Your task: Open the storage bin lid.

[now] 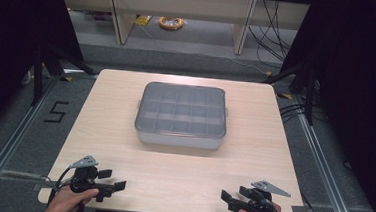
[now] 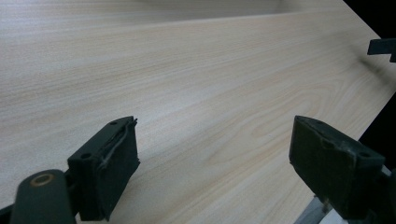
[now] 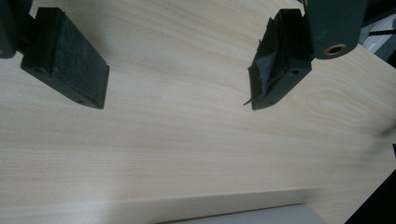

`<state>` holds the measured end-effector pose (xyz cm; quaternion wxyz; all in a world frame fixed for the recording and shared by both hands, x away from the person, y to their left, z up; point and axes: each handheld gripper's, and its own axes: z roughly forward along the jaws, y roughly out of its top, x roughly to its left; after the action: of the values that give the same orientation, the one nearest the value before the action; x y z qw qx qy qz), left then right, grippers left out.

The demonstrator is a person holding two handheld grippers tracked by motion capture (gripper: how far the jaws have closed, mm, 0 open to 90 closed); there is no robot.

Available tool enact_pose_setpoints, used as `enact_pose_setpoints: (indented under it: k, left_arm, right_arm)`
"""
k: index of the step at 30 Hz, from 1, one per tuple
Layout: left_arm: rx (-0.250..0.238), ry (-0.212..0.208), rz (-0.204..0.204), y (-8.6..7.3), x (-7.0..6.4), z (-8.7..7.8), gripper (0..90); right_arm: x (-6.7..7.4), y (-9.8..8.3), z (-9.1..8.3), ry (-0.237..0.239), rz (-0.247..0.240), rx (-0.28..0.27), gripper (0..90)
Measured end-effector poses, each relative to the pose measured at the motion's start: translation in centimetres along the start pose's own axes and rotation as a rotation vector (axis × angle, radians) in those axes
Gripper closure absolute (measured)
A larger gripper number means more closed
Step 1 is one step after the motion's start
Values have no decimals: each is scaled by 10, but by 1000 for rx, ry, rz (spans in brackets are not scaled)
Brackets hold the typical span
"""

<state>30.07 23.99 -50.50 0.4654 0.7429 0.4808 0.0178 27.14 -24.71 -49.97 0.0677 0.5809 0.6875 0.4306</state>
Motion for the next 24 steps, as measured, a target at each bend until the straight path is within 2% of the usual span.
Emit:
enact_pose_setpoints:
  k: [1,2,5,8,11,13,15,16,17,18,19,20,23,24]
  left_arm:
    - [0,0,0,0,0,0,148]
    - [2,1,1,0,0,0,148]
    - [1,-3,0,1,0,0,149]
    - [-10,3,-2,1,0,0,150]
    - [-7,-1,-6,1,1,0,150]
    - [-8,-1,-6,1,1,0,150]
    - [-7,-2,-6,1,1,0,150]
    - [-9,-3,-6,1,0,1,150]
    - [-9,-3,-6,1,0,1,150]
    - [-8,-2,-6,1,0,1,150]
    - [-7,0,-2,1,0,0,150]
    - [-8,1,-4,1,0,0,149]
    - [-10,5,-6,2,0,0,150]
    - [-17,5,-10,2,0,0,150]
  right_arm:
    - [0,0,0,0,0,0,212]
    - [-5,0,2,-3,-49,-21,213]
    - [-5,1,0,-15,-38,-8,215]
    - [-6,1,2,-2,-47,-24,216]
    - [-5,1,1,16,-31,-19,217]
    - [-6,1,2,0,-38,-25,217]
    - [-6,2,1,18,-25,-22,218]
    - [-3,2,0,-4,14,-10,218]
    - [-3,2,0,-4,14,-10,218]
    - [-7,3,2,8,-23,-32,219]
    - [-6,3,1,9,-7,-30,220]
    - [-8,4,1,3,-19,-41,222]
    - [-8,5,1,-5,-18,-51,224]
    - [-6,5,2,0,15,-51,225]
